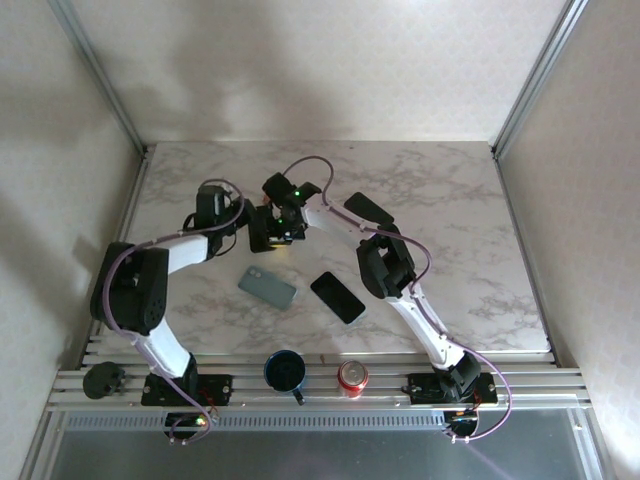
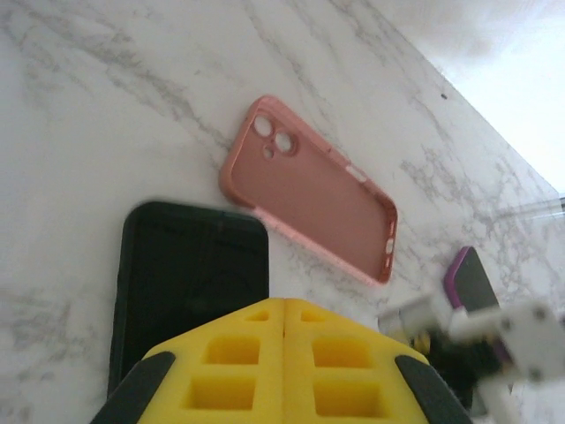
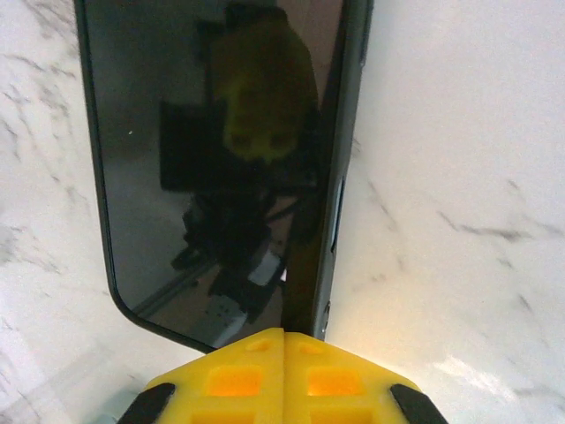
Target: Put the phone into the phone case
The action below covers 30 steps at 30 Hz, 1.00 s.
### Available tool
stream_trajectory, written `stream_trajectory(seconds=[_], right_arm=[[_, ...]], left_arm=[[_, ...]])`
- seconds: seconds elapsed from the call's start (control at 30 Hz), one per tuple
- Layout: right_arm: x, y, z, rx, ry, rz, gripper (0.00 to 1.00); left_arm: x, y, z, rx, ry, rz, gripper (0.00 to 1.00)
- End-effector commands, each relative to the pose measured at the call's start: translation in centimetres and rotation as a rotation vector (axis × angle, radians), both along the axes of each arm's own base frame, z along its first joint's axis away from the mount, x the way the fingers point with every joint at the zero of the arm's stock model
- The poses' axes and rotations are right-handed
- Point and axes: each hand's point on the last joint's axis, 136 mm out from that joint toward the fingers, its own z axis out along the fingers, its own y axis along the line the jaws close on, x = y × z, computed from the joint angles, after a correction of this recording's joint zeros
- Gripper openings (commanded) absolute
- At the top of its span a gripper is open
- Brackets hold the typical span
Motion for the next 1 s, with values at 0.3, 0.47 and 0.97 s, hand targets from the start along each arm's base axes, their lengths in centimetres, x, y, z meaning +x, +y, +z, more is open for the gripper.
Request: stream_trajectory(seconds=[0.3, 0.47, 0.97], right_arm=[[1.3, 3.6, -2.4, 0.113, 0.058, -0.045, 0.00], [2.3, 4.3, -2.3, 0.167, 0.060, -0.073, 0.00], [4.6, 3.6, 1.9, 0.235, -0.023, -0.080, 0.00]], left_arm=[[-4.2, 1.4, -0.6, 0.025, 0.056, 0.035, 0.00], [-5.0, 1.7, 0.2, 0.038, 0.051, 0.040, 0.00], [-6.0, 2.3, 1.9, 0.061, 0.034, 0.059, 0.00]])
